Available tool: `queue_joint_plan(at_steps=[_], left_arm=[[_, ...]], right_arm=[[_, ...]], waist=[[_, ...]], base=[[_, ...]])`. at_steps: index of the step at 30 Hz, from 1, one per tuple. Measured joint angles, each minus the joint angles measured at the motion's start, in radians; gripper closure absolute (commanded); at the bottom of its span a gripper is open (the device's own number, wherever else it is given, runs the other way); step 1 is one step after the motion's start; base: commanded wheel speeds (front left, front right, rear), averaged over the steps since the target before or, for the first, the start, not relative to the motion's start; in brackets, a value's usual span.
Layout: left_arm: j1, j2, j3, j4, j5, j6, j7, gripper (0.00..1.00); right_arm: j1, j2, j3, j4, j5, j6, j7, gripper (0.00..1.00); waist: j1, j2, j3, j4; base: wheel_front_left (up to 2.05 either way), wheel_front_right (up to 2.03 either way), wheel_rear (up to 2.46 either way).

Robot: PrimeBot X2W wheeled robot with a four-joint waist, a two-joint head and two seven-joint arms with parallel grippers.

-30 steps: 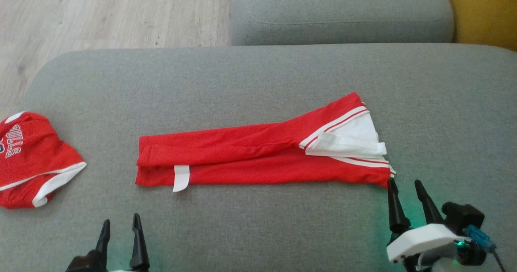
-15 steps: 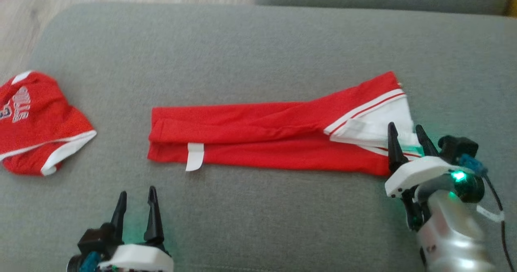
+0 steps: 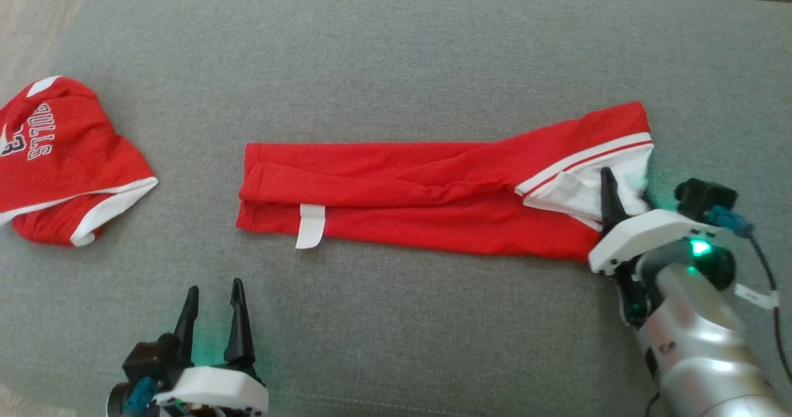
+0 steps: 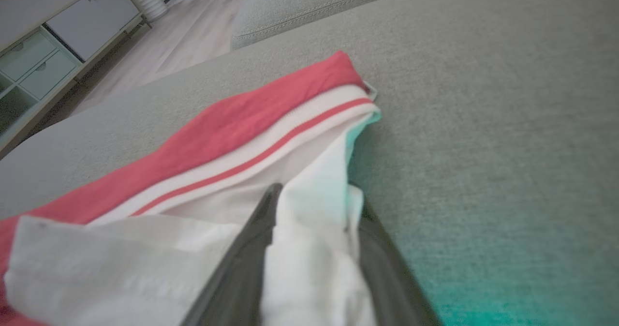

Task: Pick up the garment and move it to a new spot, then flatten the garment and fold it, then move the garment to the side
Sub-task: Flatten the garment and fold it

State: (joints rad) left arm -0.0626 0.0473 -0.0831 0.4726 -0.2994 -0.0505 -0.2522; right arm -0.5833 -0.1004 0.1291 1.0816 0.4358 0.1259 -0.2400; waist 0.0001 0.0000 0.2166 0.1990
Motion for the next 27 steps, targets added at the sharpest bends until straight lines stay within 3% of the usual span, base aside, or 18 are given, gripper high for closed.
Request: queue_joint_plan(at_steps=[6,9,14,17,22,27], left_arm=[[0.000,0.000,-0.001,0.003,0.000,-0.002,0.000,0.00],[0.000,0.000,-0.001,0.006,-0.002,-0.003,0.000,0.00],[0.005,0.000,-0.012,0.006,-0.010,-0.003,0.000,0.00],[0.007,0.000,-0.013,0.008,-0.010,-0.003,0.000,0.00],[0.007,0.000,-0.027,0.015,-0.020,-0.002,0.000,0.00],[0.007,-0.002,-0.056,0.018,-0.030,-0.001,0.000,0.00]], right_arm=[[0.003,0.010,0.053,0.000,0.066,0.000,-0.010,1.00],[0.035,-0.009,0.003,-0.030,0.072,0.001,-0.012,1.00],[0.125,-0.101,-0.119,-0.139,0.022,0.001,-0.012,1.00],[0.139,-0.091,-0.130,-0.230,-0.016,0.001,-0.012,1.00],[0.144,0.005,-0.003,-0.367,-0.004,0.001,-0.012,1.00],[0.151,0.028,0.166,-0.398,0.063,0.001,-0.012,1.00]], waist=[[0.0000,0.0000,-0.014,-0.030],[0.0000,0.0000,-0.032,-0.056],[-0.0001,0.0000,-0.059,-0.083],[-0.0001,0.0000,-0.070,-0.097],[-0.0001,0.0000,-0.085,-0.084],[-0.0001,0.0000,-0.094,-0.027]], base=[[0.00,0.00,0.00],[0.00,0.00,0.00],[0.00,0.00,0.00],[0.00,0.00,0.00],[0.00,0.00,0.00],[0.00,0.00,0.00]])
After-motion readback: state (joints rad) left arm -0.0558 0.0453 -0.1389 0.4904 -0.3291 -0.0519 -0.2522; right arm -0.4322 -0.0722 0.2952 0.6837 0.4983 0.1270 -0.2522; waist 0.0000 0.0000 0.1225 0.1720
